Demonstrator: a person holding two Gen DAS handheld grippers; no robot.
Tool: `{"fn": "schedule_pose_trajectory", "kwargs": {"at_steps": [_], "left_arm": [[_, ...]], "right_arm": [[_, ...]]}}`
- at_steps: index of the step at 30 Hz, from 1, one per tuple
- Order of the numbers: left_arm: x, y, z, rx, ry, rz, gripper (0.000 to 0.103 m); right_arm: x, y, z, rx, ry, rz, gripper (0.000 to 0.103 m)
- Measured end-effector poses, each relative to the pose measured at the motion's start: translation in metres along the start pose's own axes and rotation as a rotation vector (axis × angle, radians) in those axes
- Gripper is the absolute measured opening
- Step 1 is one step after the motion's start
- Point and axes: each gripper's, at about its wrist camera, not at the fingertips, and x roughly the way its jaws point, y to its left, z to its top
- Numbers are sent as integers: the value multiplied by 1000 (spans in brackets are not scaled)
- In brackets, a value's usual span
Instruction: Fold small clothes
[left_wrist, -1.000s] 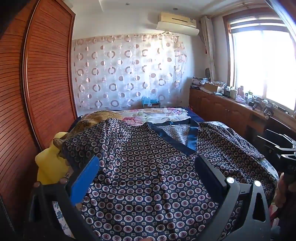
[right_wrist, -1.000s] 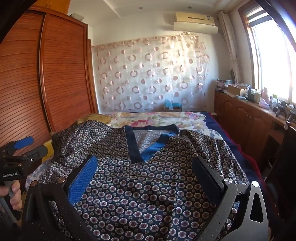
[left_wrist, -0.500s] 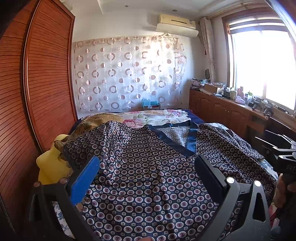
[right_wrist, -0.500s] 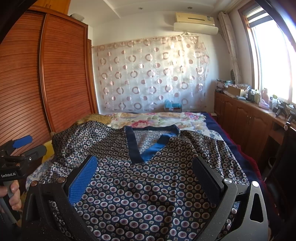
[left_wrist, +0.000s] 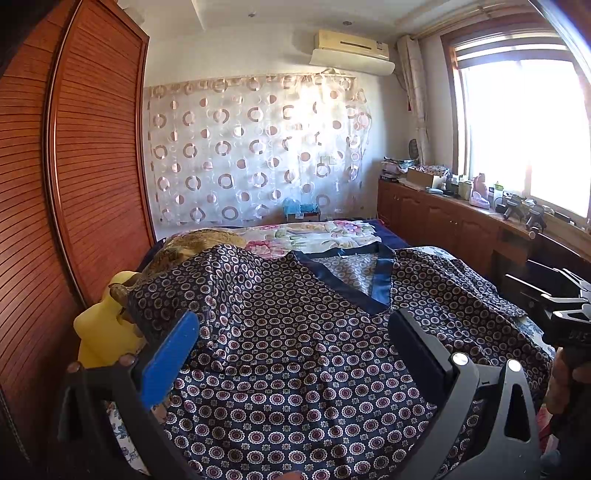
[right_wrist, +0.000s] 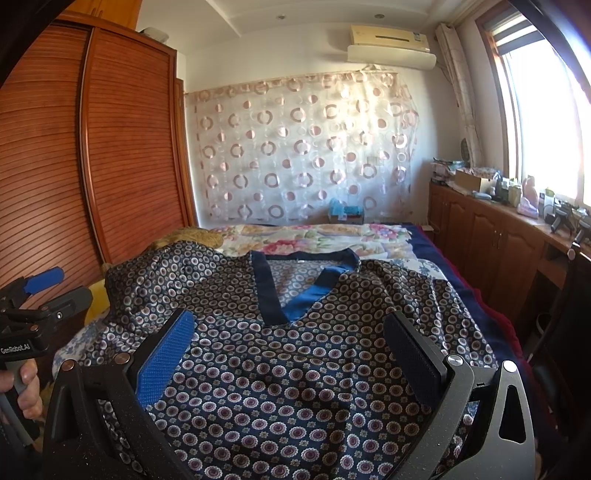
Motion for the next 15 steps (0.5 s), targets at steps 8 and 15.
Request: {"fn": "schedule_pose_trajectory", "kwargs": {"at_steps": [8, 15], "left_arm": [[-1, -1, 0, 1, -2, -1, 103], [-1, -1, 1, 3, -3, -1, 103]], "right_arm": [[0, 0, 0, -1, 0, 1, 103], [0, 0, 0, 0, -1, 1, 103]]}}
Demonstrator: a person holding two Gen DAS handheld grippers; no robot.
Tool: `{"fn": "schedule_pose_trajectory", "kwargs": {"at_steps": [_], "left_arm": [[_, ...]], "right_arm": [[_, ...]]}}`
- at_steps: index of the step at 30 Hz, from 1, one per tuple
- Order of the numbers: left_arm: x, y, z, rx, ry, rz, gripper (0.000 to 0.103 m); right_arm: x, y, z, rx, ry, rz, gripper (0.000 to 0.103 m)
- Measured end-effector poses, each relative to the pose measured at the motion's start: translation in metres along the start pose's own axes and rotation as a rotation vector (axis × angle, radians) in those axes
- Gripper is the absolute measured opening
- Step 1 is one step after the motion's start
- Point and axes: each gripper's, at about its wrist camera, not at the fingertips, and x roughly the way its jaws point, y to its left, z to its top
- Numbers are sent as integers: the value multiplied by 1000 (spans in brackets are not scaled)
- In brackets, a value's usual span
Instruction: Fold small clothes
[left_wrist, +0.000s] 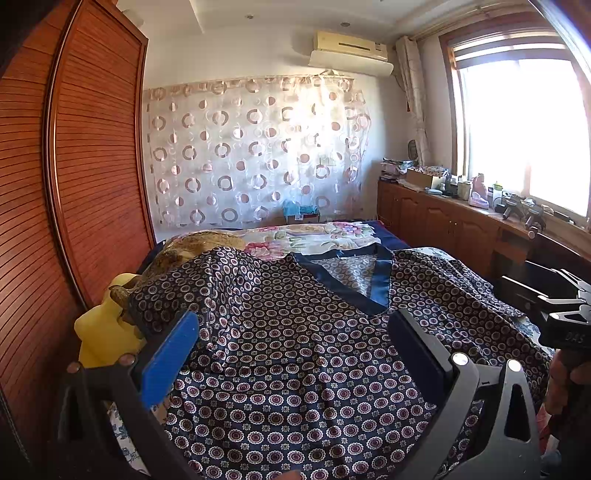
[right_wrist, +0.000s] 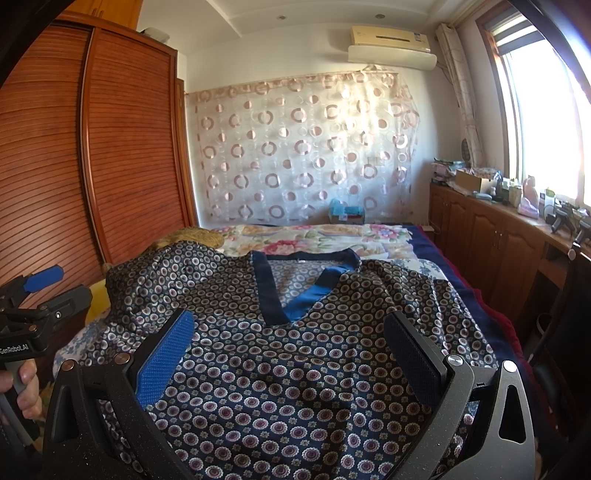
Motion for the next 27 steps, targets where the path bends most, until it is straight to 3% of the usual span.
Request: {"fn": "schedule_pose_trajectory", "kwargs": {"at_steps": [27], "left_arm": [[-1, 0, 3, -4, -4, 6, 103]], "right_arm": [[1, 0, 0, 0, -2, 7, 103]]}}
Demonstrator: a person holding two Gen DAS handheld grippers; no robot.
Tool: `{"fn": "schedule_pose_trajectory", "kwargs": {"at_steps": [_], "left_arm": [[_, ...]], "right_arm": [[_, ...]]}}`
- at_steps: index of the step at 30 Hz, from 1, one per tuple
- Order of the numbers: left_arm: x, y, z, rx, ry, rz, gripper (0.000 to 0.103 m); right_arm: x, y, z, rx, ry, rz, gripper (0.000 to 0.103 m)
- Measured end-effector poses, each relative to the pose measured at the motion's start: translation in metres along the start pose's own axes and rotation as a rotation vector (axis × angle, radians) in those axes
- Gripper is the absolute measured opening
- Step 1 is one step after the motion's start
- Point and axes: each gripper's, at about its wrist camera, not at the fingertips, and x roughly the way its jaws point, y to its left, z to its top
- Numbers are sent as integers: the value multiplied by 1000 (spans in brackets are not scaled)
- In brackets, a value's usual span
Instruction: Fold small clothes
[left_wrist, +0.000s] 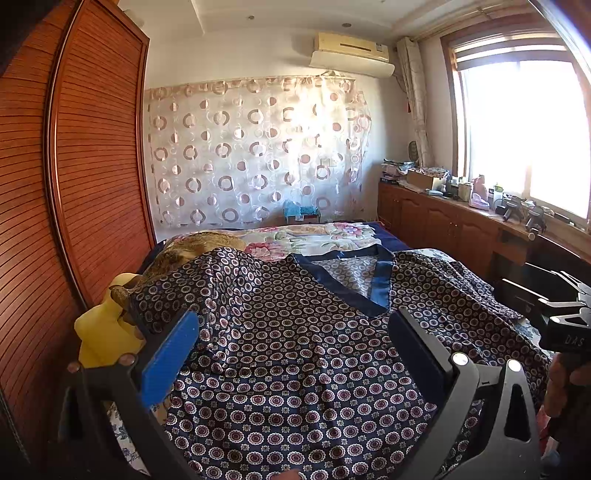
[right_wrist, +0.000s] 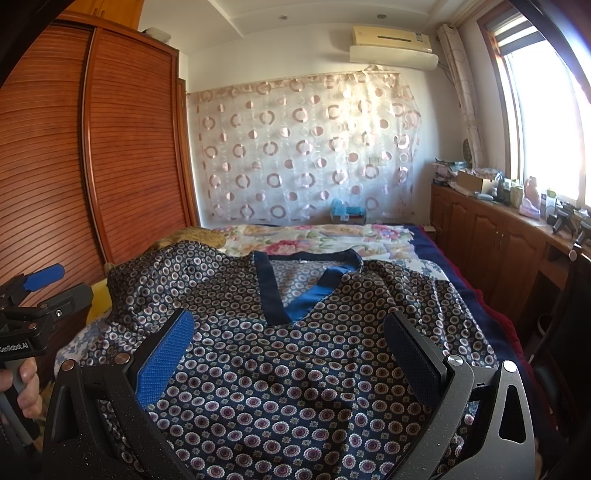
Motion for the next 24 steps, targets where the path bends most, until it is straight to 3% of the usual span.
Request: {"fn": "schedule_pose_trajectory", "kwargs": {"at_steps": [8, 14, 24], "left_arm": [[19, 8, -5, 2, -20, 31, 103], [46, 37, -15, -38, 53, 30, 103], [71, 98, -31, -70, 166, 0, 103]], "right_arm": [[14, 1, -3, 5, 3, 9, 103], [39, 8, -11, -28, 17, -7, 103], [73, 24, -20, -55, 103, 93, 103]]}}
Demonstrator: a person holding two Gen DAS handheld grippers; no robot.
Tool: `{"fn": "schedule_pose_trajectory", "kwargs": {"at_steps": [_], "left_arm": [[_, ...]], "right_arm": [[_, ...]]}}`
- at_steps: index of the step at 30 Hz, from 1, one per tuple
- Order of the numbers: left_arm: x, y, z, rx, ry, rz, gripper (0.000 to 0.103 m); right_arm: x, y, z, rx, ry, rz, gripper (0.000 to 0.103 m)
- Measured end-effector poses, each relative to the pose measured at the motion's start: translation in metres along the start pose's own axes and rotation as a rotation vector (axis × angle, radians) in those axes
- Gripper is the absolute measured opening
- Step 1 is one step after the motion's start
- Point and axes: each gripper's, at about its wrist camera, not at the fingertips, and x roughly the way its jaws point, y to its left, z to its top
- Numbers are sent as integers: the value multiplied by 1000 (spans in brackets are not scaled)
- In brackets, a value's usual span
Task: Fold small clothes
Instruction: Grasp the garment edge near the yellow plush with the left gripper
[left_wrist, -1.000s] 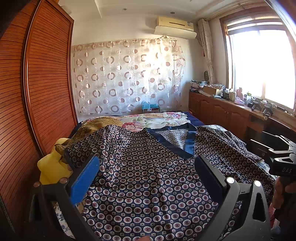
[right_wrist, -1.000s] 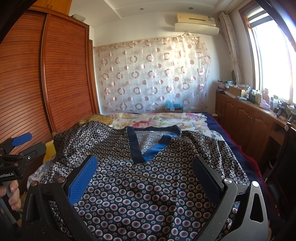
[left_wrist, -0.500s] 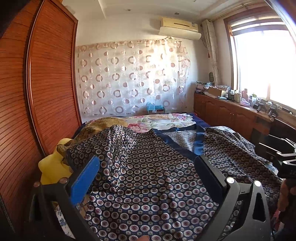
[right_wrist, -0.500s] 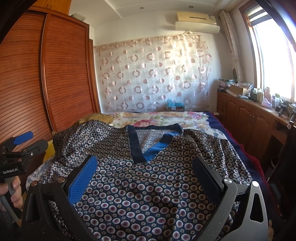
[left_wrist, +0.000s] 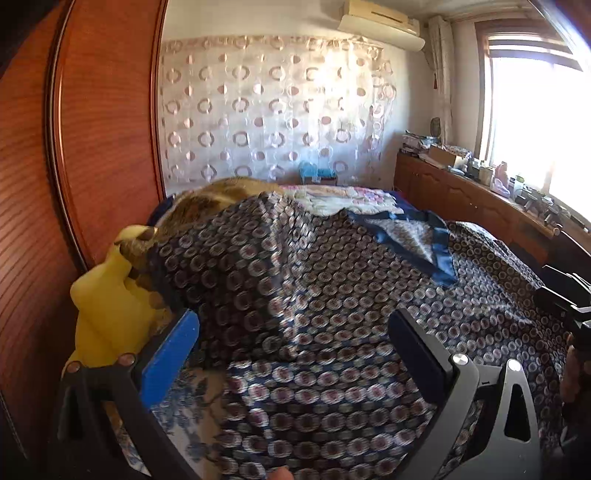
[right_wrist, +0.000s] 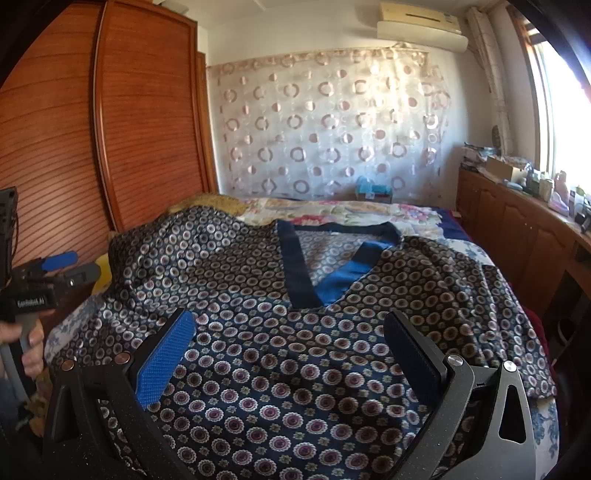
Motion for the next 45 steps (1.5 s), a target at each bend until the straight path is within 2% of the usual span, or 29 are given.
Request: {"fn": "schedule_pose_trajectory", "kwargs": {"at_steps": [3, 8, 12, 15, 20, 23, 25, 29, 36, 38, 39, 40, 45], "left_arm": [[3, 21, -4, -12, 17, 22, 103], [15, 52, -5, -77, 57, -38, 100], [28, 68, -1, -97, 81, -70, 95], [41, 82, 3, -127, 111, -95, 90], [71, 100, 8, -168, 174, -75, 81], [90, 106, 5, -173, 225, -55, 80], [101, 108, 2, -188, 269, -69, 80], [105, 105, -4, -179, 289, -84, 80], [108, 110, -4, -158, 285, -126, 45], [108, 110, -4, -147, 284, -120, 28], [106, 111, -4, -144, 279, -113, 13], [104, 113, -3, -139, 275, -110, 5], [74, 106, 9, -103, 200, -125, 0]], "right_arm": [[8, 4, -4, -15, 24, 8, 103], [23, 12, -12, -59, 96, 36, 103], [35, 20, -25, -99, 135, 16, 103], [35, 21, -26, -110, 131, 15, 103], [39, 24, -29, -129, 155, 3, 103], [40, 22, -29, -120, 159, 1, 103], [40, 21, -29, -109, 160, 4, 103], [39, 20, -29, -99, 155, 6, 103], [38, 19, -29, -92, 154, 17, 103], [39, 19, -29, -90, 156, 22, 103], [39, 19, -29, -90, 158, 23, 103], [40, 19, -29, -91, 160, 25, 103], [40, 19, -29, -89, 160, 27, 103]]}}
